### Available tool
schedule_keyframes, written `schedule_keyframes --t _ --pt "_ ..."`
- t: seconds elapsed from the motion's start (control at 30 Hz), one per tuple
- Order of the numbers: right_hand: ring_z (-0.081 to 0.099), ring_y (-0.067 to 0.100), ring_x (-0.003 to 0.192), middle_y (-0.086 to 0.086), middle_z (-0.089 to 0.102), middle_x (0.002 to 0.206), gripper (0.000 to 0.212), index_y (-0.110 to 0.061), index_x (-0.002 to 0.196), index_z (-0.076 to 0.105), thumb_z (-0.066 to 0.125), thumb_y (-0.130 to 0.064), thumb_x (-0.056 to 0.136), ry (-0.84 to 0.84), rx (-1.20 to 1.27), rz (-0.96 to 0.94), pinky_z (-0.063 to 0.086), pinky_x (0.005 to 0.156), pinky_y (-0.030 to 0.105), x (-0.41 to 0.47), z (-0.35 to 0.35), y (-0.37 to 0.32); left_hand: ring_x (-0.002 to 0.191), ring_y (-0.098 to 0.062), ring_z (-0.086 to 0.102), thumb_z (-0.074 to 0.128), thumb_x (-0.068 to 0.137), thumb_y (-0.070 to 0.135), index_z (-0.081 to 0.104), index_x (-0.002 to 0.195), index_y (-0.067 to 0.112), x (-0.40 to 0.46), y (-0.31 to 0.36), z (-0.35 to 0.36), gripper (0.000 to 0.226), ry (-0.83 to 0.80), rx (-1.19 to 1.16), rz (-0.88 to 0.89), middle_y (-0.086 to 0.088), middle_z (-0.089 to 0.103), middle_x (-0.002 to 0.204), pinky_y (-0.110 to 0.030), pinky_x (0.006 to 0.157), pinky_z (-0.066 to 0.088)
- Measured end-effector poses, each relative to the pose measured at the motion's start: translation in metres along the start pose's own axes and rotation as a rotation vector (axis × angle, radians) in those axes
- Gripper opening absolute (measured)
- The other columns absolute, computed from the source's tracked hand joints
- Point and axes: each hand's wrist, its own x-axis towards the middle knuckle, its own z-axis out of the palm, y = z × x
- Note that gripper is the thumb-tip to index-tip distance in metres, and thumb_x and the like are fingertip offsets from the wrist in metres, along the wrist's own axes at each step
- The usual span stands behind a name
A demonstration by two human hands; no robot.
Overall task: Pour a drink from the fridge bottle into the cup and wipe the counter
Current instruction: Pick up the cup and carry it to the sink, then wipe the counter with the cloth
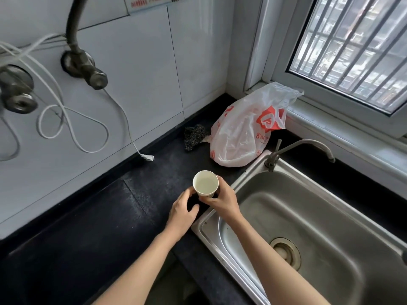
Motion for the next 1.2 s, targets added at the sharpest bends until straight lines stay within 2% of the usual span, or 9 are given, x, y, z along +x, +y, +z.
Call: schedule_keyframes --t 0.17,0.27,0.37,0.53,0.73,0.83,1.03,1.13,1.2 --pt "0.052 0.001 0.115 -0.024 0.056 0.12 0.085 -0.05 0.123 0.042 0.078 -0.007 0.058 -0.126 -0.072 0.048 0.044 0.098 0.029 -0.001 -0.009 -0.006 0.123 -0.016 0.05 0.06 0.086 0.006 0.049 0.134 0.016 0.0 0.005 -0.005 0.051 -0.011 0.013 -0.044 -0.001 0.056 0.132 -0.029 0.104 0.039" --pt "0.045 0.012 0.129 -0.008 0.045 0.142 0.101 -0.027 0.148 0.024 0.072 -0.003 0.063 -0.183 -0.156 0.107 0.04 0.104 0.03 -0.001 -0.017 -0.007 0.126 -0.019 0.048 0.059 0.089 0.01 0.045 0.138 0.015 -0.002 0.013 -0.011 0.051 -0.019 0.05 -0.056 -0.003 0.052 0.137 -0.032 0.106 0.038" --pt "0.048 0.014 0.123 -0.001 0.044 0.143 0.097 -0.017 0.153 0.01 0.061 0.003 0.072 -0.193 -0.233 0.152 0.037 0.094 0.021 -0.01 -0.029 -0.014 0.13 -0.021 0.043 0.053 0.094 0.02 0.039 0.142 0.018 -0.007 0.021 -0.024 0.05 -0.025 0.196 -0.097 -0.001 0.044 0.142 -0.034 0.105 0.038" --pt "0.047 0.022 0.127 0.005 0.042 0.147 0.069 -0.014 0.151 0.02 0.055 -0.021 0.092 -0.103 -0.382 0.177 0.038 0.101 0.032 -0.051 -0.039 -0.023 0.129 -0.021 0.042 0.046 0.097 0.027 0.037 0.143 0.018 -0.034 0.029 -0.043 0.047 0.078 0.398 -0.12 -0.001 0.042 0.144 -0.036 0.104 0.038" --pt "0.047 0.023 0.122 0.003 0.053 0.131 0.036 -0.014 0.129 0.048 0.044 -0.03 0.097 -0.084 -0.665 -0.023 0.045 0.082 0.033 -0.103 -0.032 -0.031 0.123 -0.025 0.048 0.051 0.095 0.023 0.05 0.135 0.011 -0.102 0.014 -0.055 0.042 0.265 0.635 -0.041 -0.005 0.054 0.133 -0.039 0.103 0.037" --pt "0.048 0.026 0.118 0.004 0.056 0.126 0.029 -0.012 0.12 0.055 0.045 -0.027 0.098 -0.15 -0.696 -0.144 0.045 0.082 0.036 -0.127 -0.015 -0.032 0.11 -0.032 0.059 0.065 0.085 0.015 0.063 0.12 0.005 -0.144 -0.007 -0.057 0.037 0.344 0.677 -0.065 -0.012 0.065 0.116 -0.044 0.096 0.045" --pt "0.051 0.033 0.107 0.012 0.06 0.109 0.022 -0.003 0.105 0.057 0.046 -0.021 0.096 -0.328 -0.767 -0.339 0.043 0.079 0.038 -0.167 0.043 -0.042 0.094 -0.032 0.064 0.075 0.073 0.011 0.069 0.105 0.004 -0.229 -0.049 -0.073 0.034 0.415 0.71 -0.189 -0.012 0.068 0.101 -0.043 0.084 0.052" --pt "0.049 0.028 0.114 0.009 0.059 0.113 0.024 -0.004 0.111 0.057 0.048 -0.019 0.093 -0.4 -0.787 -0.44 0.044 0.079 0.035 -0.192 0.074 -0.054 0.089 -0.031 0.064 0.076 0.07 0.011 0.069 0.103 0.006 -0.273 -0.066 -0.089 0.034 0.49 0.713 -0.272 -0.01 0.067 0.097 -0.041 0.081 0.051" --pt "0.048 0.029 0.118 0.011 0.059 0.118 0.031 -0.003 0.121 0.056 0.049 -0.018 0.094 -0.454 -0.758 -0.493 0.043 0.087 0.036 -0.21 0.095 -0.064 0.084 -0.031 0.064 0.077 0.068 0.01 0.068 0.101 0.006 -0.306 -0.075 -0.101 0.035 0.533 0.718 -0.319 -0.01 0.068 0.093 -0.04 0.078 0.052"
